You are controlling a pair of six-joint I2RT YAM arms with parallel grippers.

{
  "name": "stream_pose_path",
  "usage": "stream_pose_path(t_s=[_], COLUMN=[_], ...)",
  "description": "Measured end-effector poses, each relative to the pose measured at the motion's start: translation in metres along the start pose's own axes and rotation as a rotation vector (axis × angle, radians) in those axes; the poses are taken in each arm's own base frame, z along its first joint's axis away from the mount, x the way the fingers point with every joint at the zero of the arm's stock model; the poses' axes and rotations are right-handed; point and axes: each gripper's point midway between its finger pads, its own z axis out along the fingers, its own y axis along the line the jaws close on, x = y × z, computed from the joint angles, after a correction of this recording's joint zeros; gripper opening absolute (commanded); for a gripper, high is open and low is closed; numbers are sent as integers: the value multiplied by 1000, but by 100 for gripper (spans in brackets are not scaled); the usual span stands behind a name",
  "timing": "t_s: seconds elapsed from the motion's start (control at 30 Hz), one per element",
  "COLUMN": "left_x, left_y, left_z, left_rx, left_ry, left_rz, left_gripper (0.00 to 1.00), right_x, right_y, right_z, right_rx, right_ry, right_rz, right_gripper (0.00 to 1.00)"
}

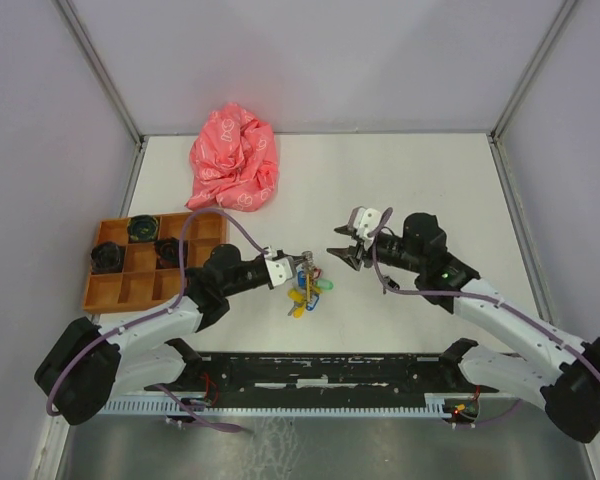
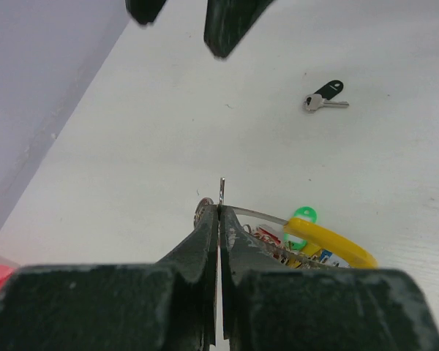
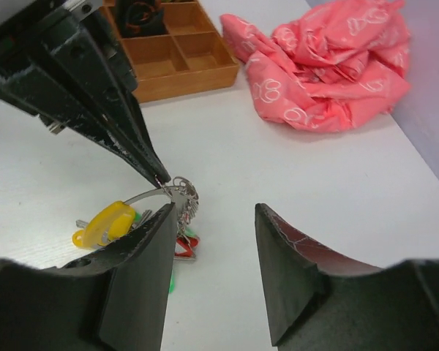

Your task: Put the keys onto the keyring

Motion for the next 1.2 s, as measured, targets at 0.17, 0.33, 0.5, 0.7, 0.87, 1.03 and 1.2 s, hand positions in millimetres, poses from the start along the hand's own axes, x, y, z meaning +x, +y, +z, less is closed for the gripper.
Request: stream_pose_path(t_s=[0.17,0.33,0.5,0.7,0.87,1.03,1.2], left_x=[4,9,14,23,27,31,32], left_y=[9,14,18,19,22,23,23], left_z=[-2,-3,-5,-7,-8,-9,-10], left_rx=[-68,-121,-172,-210,-230,-241,-242], left_ry=[22,44,63,108,128,152,160], left_rz=[-65,-150,-255,-326,-338,-346,-348], left_gripper=[3,3,3,3,3,3,3], right_x=[-20,-13,34,97,145,176,183], right_y=[-28,-38,-36,-21,-1,8,1], right_z=[-34,-67,-93,-106,-106,-107,-91], right_rx=[238,419,601,740,824,974,1117], right_ry=[64,146,346,606,797,936,983], right_rz=[194,360,560,744,896,962,962], right_gripper=[76,100,100,82,65,61,50])
